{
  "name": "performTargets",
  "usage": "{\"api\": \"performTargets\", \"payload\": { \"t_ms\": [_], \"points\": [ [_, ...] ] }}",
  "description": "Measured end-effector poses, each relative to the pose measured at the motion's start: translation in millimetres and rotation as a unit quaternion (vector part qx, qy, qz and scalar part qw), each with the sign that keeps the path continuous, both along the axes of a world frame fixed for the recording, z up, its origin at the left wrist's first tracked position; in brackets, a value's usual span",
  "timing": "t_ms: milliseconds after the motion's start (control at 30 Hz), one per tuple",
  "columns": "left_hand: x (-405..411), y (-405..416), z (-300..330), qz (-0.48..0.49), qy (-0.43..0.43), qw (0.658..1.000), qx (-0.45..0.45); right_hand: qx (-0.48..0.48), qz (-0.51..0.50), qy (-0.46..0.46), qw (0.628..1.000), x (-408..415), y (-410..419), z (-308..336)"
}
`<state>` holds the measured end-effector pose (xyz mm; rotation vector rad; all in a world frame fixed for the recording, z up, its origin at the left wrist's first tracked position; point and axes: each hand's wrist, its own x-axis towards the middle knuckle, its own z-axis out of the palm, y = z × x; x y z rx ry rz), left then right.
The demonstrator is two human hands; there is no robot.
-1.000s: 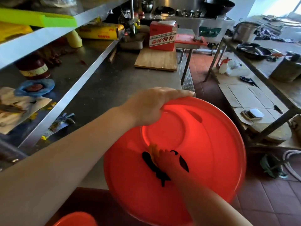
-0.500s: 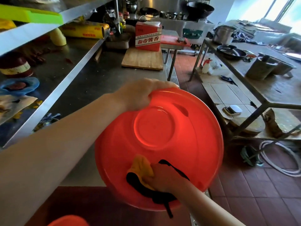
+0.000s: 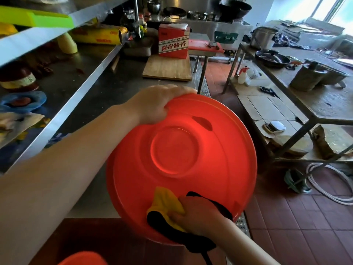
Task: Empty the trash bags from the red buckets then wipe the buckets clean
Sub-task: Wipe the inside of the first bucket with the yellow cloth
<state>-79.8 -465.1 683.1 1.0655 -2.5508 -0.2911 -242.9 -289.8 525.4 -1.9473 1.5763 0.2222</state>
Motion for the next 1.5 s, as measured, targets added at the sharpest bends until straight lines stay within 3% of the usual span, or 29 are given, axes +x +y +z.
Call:
{"api": "performTargets", "payload": {
  "t_ms": [267, 733, 967, 1167, 1500],
  "points": [
    [-15, 14, 0, -0.031, 0.016, 0.999, 0.037, -0.062, -0.037, 0.022, 0.997, -11, -34, -60],
    [-21, 34, -6, -0.054, -0.022, 0.998, 0.002, -0.044, 0.01, 0.173, 0.984, -22, -129, -118],
    [-24, 36, -4, -0.055, -0.026, 0.998, -0.014, -0.016, 0.014, 0.195, 0.981, -15, -121, -113],
    [-25, 34, 2, -0.053, -0.037, 0.998, 0.0, 0.025, 0.026, 0.216, 0.976, -14, -85, -71],
    [-16, 15, 5, -0.01, -0.037, 0.999, 0.014, -0.029, 0.057, 0.207, 0.976, -27, -27, -10]
  ]
}}
